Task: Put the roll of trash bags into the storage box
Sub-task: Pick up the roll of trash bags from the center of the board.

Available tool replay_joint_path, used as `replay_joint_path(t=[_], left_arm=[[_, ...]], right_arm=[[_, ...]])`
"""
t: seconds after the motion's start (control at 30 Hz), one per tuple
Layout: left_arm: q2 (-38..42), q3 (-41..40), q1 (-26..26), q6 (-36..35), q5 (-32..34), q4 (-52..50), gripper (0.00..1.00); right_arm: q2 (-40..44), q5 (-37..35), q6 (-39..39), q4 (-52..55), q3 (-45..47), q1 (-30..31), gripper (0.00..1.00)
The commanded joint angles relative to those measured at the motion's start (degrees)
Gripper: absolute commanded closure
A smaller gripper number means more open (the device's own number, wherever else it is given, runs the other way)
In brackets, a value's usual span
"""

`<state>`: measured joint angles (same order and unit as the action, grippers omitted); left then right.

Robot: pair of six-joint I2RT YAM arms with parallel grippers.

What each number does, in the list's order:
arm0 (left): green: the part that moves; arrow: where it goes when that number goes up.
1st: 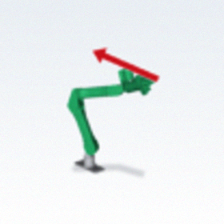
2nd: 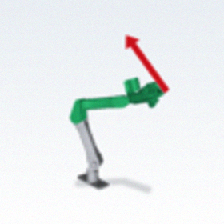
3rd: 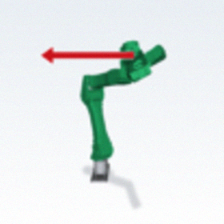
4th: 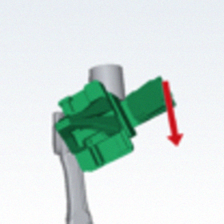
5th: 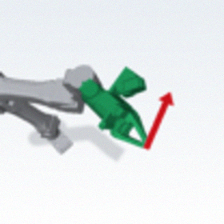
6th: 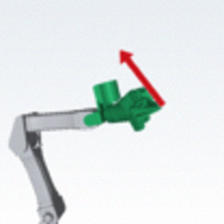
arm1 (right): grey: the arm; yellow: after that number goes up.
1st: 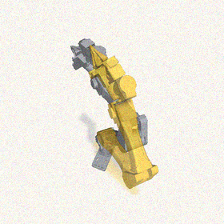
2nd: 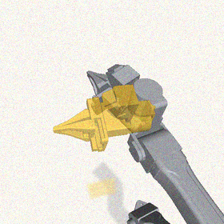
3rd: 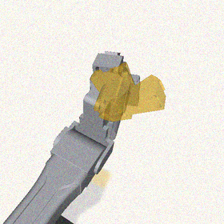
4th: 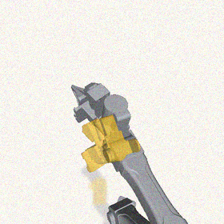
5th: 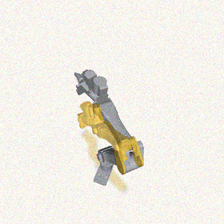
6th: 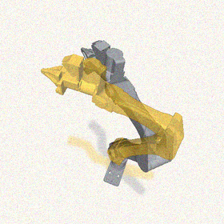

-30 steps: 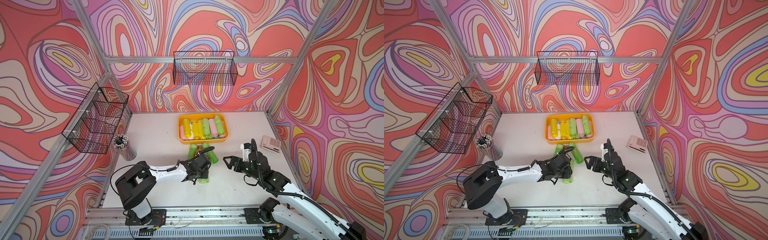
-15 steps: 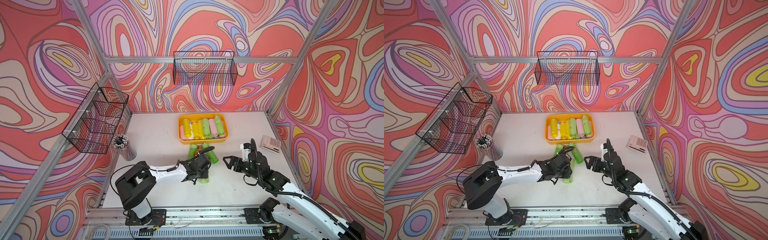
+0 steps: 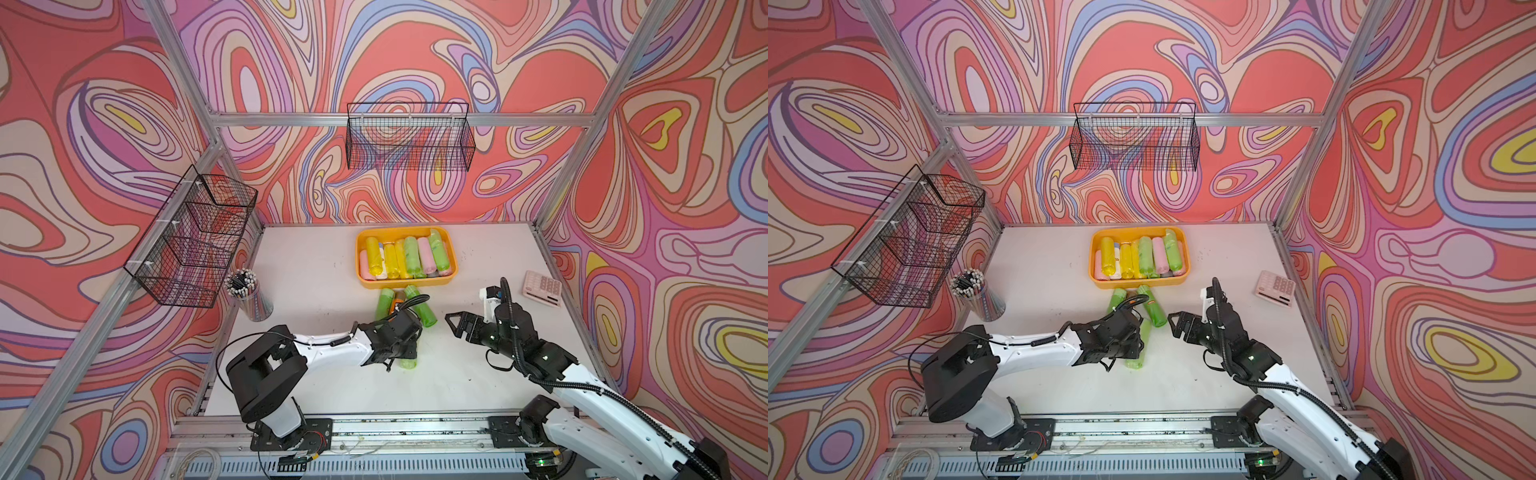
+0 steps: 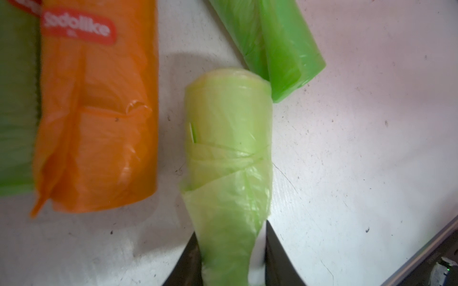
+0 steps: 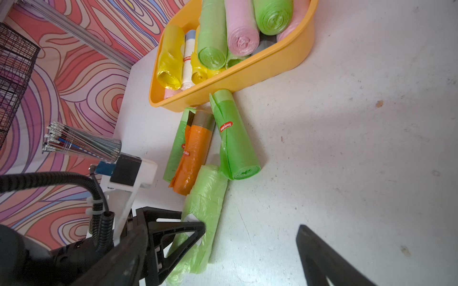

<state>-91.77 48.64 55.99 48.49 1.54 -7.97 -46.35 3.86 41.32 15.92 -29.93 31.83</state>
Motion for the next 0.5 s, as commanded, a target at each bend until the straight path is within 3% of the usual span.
replay_joint_path(t=[0.0,0.13,0.47], left_arm=[[2.9,-0.4,0.5,-0.1,0.6,0.1,0.75],[4.5,-0.6,0.4,-0.3,1.3,-0.6,0.81],[8.8,-0.4,0.5,-0.8,3.5,-3.3,0.81]], right_arm=[[-0.4,-0.7,0.7,-1.6,0.8,0.0,0.04],[-1.3,-0.6,0.8,-2.2,0.7,0.0,0.04],[-3.9,0.1,1.1,-4.1,-0.3,0.1,0.04]])
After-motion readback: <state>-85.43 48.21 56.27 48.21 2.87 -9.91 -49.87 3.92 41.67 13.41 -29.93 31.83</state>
